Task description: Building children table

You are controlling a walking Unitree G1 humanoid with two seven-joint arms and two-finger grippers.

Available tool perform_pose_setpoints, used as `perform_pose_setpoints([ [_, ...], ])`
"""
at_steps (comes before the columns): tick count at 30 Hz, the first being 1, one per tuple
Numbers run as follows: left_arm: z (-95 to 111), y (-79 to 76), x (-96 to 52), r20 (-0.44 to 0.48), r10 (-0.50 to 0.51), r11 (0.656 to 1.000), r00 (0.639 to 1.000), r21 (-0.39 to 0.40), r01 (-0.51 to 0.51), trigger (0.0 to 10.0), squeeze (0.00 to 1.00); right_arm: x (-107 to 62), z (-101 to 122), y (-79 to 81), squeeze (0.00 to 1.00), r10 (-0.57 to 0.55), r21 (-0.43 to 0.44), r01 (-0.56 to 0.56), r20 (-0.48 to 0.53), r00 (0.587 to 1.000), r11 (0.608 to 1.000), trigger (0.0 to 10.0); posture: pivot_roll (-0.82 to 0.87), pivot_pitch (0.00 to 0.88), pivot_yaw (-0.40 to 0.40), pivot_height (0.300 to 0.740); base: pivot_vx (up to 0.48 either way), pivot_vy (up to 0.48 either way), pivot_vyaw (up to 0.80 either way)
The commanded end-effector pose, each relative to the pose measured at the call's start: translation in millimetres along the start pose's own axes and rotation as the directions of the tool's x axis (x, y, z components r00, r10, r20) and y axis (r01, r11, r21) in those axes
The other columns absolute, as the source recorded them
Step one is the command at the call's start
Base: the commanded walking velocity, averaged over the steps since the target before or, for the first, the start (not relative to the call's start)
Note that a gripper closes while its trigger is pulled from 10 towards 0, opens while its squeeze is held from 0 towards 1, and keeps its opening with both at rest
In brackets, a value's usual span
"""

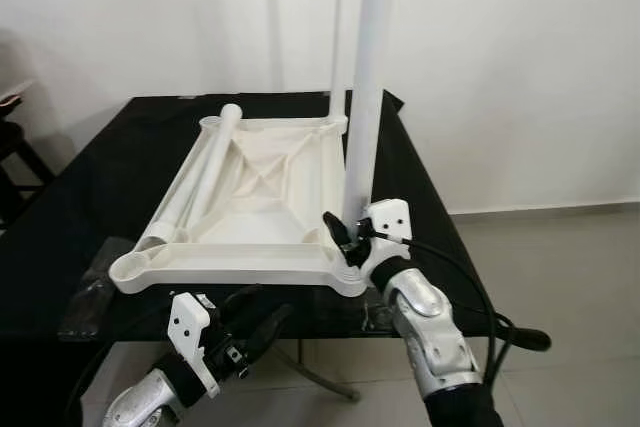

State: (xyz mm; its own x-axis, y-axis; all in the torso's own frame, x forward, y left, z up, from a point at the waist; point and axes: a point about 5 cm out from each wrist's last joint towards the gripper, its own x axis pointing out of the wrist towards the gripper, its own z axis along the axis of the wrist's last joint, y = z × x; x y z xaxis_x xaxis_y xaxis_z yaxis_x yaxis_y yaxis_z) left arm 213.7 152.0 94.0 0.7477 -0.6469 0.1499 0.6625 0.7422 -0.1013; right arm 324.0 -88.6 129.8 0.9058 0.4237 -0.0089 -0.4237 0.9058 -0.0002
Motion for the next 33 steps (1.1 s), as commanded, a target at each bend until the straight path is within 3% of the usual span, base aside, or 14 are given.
perform_pose_setpoints([
  [1,-4,5.7,-0.5,-0.005,0.022,0.997,1.000,-0.069,-0.023,10.0,0.00,-0.4,-11,-9.9,0.00,0.081,0.042,-0.077,-0.093,0.992,0.996,10.0,-0.01,0.000,0.019,0.740,0.000,0.000,0.00],
  [8,-5,2.2,2.5,-0.006,0.022,0.997,1.000,-0.069,-0.023,10.0,0.00,-3.6,13,-25.8,0.00,0.227,-0.076,-0.233,-0.081,0.971,0.969,10.0,-0.01,0.000,0.005,0.740,0.000,0.000,0.00],
  [9,-5,1.2,4.1,-0.004,0.021,0.996,1.000,-0.081,-0.021,10.0,0.00,-2.2,30,-46.8,1.00,0.361,-0.105,-0.370,-0.094,0.928,0.923,10.0,-0.01,0.000,-0.001,0.740,0.000,0.000,0.00],
  [10,-5,1.2,4.1,-0.004,0.021,0.996,1.000,-0.081,-0.021,10.0,0.00,-2.2,30,-46.8,1.00,0.361,-0.105,-0.370,-0.094,0.928,0.923,10.0,-0.01,0.000,-0.001,0.740,0.000,0.000,0.00],
  [12,-6,1.2,4.7,-0.003,0.021,0.996,1.000,-0.084,-0.021,10.0,0.00,-2.0,48,-57.8,1.00,0.468,-0.144,-0.475,-0.081,0.880,0.868,10.0,0.00,0.000,-0.001,0.740,0.000,0.000,0.00],
  [15,-6,2.1,5.0,-0.002,0.021,0.996,1.000,-0.086,-0.021,10.0,0.00,-2.5,60,-60.2,1.00,0.551,-0.176,-0.554,-0.067,0.832,0.814,10.0,0.00,0.000,0.002,0.740,0.000,0.000,0.00],
  [16,-6,2.1,5.0,-0.002,0.021,0.996,1.000,-0.086,-0.021,10.0,0.00,-2.5,60,-60.2,1.00,0.551,-0.176,-0.554,-0.067,0.832,0.814,10.0,0.00,0.000,0.002,0.740,0.000,0.000,0.00],
  [17,-7,3.1,5.2,-0.003,0.020,0.995,1.000,-0.095,-0.020,10.0,0.00,-1.2,66,-62.4,0.90,0.600,-0.171,-0.602,-0.071,0.797,0.780,10.0,0.00,0.000,0.003,0.740,0.000,0.000,0.00],
  [18,-7,4.1,5.3,-0.005,0.019,0.995,1.000,-0.101,-0.020,10.0,0.00,0.2,69,-64.3,0.00,0.632,-0.164,-0.636,-0.083,0.771,0.754,10.0,0.01,0.000,0.002,0.740,0.000,0.000,0.00],
  [22,-8,6.0,5.4,-0.010,0.017,0.994,1.000,-0.107,-0.019,10.0,0.00,2.2,70,-66.7,0.00,0.698,-0.156,-0.715,-0.152,0.699,0.682,10.0,0.02,0.000,0.003,0.740,0.000,0.000,0.00],
  [28,-8,8.3,5.3,-0.015,0.020,0.993,1.000,-0.113,-0.022,10.0,0.00,6.7,70,-68.0,0.00,0.751,-0.114,-0.771,-0.178,0.636,0.626,10.0,0.03,0.000,0.005,0.740,0.000,0.000,0.00],
  [29,-8,8.9,5.3,-0.017,0.021,0.993,1.000,-0.114,-0.023,10.0,0.00,8.1,69,-67.4,0.00,0.762,-0.102,-0.782,-0.181,0.622,0.615,4.0,0.03,0.000,0.007,0.740,0.000,0.000,0.00],
  [30,-9,9.4,5.1,-0.019,0.022,0.993,1.000,-0.114,-0.024,10.0,0.00,9.0,68,-66.2,0.00,0.770,-0.090,-0.790,-0.179,0.612,0.607,0.0,0.03,0.000,0.009,0.740,0.000,0.000,0.00],
  [33,-9,10.2,4.7,-0.022,0.022,0.993,1.000,-0.115,-0.024,10.0,0.00,10.2,66,-64.9,0.00,0.789,-0.069,-0.804,-0.160,0.593,0.591,0.0,0.03,0.000,0.010,0.740,0.000,0.000,0.00],
])
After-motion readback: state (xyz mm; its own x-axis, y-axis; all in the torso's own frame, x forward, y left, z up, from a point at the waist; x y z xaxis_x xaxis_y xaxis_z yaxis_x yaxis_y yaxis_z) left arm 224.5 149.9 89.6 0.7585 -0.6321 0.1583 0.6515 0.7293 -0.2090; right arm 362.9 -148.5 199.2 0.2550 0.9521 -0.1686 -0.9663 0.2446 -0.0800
